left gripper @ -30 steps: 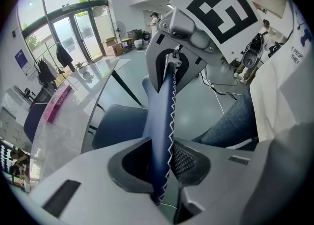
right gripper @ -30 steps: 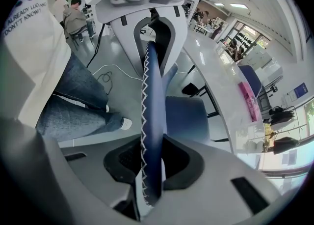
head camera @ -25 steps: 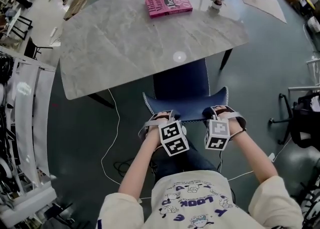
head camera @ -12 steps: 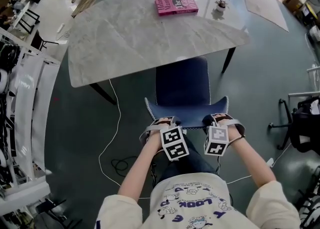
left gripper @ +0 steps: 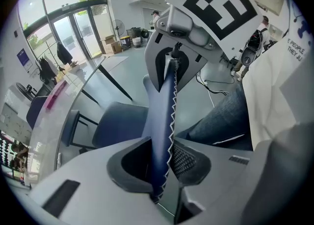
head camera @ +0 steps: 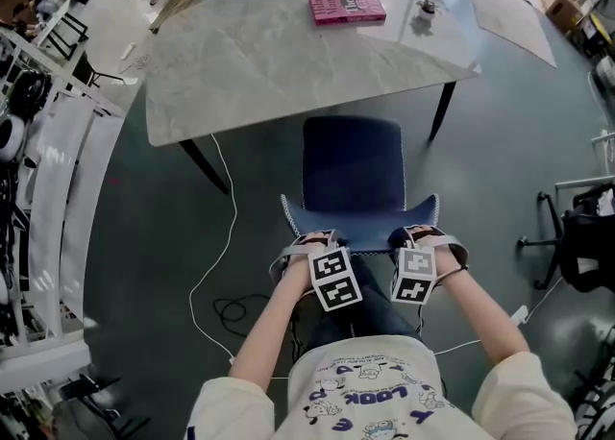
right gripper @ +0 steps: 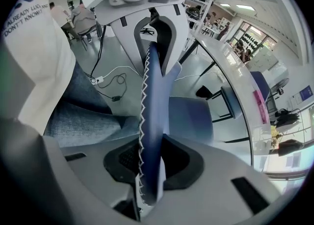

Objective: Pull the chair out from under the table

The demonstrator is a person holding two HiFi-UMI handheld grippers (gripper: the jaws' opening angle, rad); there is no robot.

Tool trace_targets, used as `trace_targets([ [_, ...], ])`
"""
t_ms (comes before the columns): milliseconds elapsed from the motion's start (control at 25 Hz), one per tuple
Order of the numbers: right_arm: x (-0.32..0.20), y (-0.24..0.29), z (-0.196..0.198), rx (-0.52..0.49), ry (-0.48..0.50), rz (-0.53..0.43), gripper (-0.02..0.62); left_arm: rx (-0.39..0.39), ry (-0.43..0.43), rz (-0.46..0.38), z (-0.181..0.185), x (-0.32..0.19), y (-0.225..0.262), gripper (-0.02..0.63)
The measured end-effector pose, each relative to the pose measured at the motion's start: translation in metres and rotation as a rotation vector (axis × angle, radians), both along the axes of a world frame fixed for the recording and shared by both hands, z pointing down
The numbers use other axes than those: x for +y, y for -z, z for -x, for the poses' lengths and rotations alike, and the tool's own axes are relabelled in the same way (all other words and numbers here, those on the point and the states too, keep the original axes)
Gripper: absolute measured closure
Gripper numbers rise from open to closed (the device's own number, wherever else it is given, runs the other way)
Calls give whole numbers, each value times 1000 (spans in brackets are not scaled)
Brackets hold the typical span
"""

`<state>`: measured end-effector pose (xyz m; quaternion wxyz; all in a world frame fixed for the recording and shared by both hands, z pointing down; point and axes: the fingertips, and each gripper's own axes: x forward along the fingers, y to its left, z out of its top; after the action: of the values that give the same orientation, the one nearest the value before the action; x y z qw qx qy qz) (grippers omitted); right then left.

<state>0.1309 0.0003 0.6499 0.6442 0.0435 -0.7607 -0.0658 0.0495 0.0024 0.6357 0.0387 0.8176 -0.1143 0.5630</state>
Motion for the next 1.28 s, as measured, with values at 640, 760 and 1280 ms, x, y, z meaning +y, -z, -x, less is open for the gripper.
trace_targets([
  [640, 86, 1, 14, 18, -4, -9, 511, -6, 12, 6, 14, 89, 0, 502],
  [760, 98, 1, 12, 22, -4, -10, 511, -6, 10, 10, 12, 101, 0, 502],
  [1280, 142, -2, 15, 32, -14, -3, 511, -12, -7, 26, 15, 146, -1, 502],
])
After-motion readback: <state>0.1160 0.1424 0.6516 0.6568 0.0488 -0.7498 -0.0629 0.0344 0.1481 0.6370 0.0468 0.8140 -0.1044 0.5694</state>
